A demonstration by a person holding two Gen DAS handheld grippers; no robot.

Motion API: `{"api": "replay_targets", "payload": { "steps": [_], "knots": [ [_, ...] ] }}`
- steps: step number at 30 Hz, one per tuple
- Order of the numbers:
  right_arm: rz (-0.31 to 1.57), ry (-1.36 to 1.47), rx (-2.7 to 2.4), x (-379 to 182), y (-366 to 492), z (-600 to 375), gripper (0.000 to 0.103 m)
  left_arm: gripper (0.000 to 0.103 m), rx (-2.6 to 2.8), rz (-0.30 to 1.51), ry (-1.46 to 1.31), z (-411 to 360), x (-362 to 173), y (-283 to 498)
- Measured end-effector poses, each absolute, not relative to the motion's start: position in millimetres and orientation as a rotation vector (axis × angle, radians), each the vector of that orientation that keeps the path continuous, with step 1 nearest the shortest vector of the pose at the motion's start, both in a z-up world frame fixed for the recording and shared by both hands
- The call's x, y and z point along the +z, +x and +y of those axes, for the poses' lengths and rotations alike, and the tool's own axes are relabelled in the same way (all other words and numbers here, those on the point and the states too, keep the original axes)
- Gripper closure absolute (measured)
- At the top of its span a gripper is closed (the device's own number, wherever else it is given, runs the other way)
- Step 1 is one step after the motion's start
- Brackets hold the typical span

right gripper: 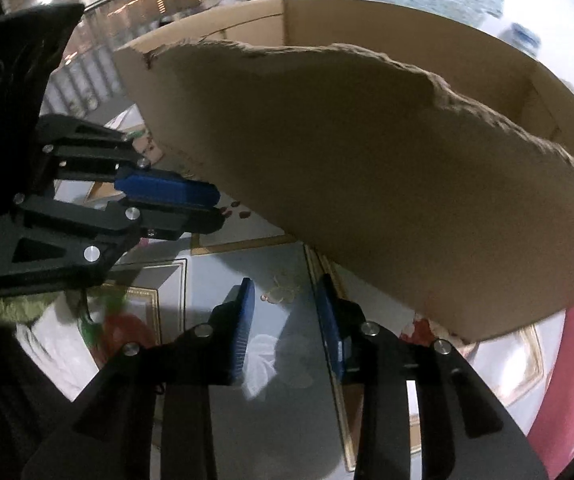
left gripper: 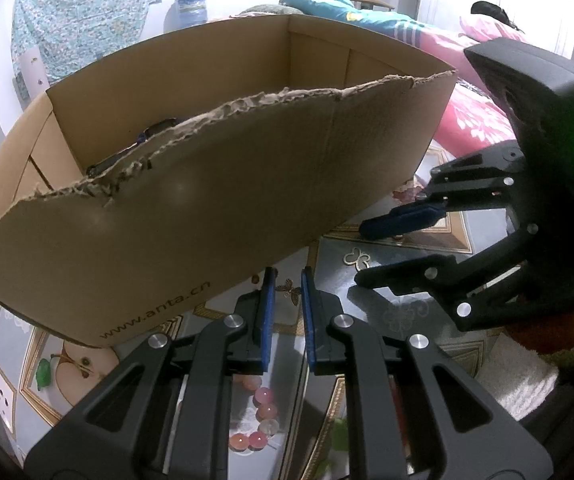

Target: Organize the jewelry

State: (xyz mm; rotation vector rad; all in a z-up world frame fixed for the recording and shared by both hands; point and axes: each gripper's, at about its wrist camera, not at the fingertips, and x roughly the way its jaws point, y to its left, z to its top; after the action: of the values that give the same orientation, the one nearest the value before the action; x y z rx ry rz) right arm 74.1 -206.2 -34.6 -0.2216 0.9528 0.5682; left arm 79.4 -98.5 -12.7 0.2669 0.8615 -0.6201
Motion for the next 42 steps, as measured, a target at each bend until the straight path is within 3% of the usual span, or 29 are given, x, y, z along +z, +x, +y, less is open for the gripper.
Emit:
{"api": "replay_targets", "payload": {
  "steps": [3,11,32,42],
  "knots": [
    [0.957,-0.230,0.596,-33.9,81.3,-206.1,0.071,0.091,-0.620,0.861,0.268,-98.7,-12.7,79.2],
    [0.966,-0.196,0.580,-34.8,90.9,-202.9,0.090,0.091,-0.620,0.861,0.268,-98.7,-12.5,79.4],
    [0.932,-0.084,0.515,-29.0,61.3,-227.0,0.091,0.091,-0.616,0.837,0.269,-97.1,-7.2,72.8],
    [0.816,0.000,0.500,17.3,34.0,-246.5,0.091,0.091,-0.670,0.780,0.256,-92.5,22.4,52.8]
  ]
}}
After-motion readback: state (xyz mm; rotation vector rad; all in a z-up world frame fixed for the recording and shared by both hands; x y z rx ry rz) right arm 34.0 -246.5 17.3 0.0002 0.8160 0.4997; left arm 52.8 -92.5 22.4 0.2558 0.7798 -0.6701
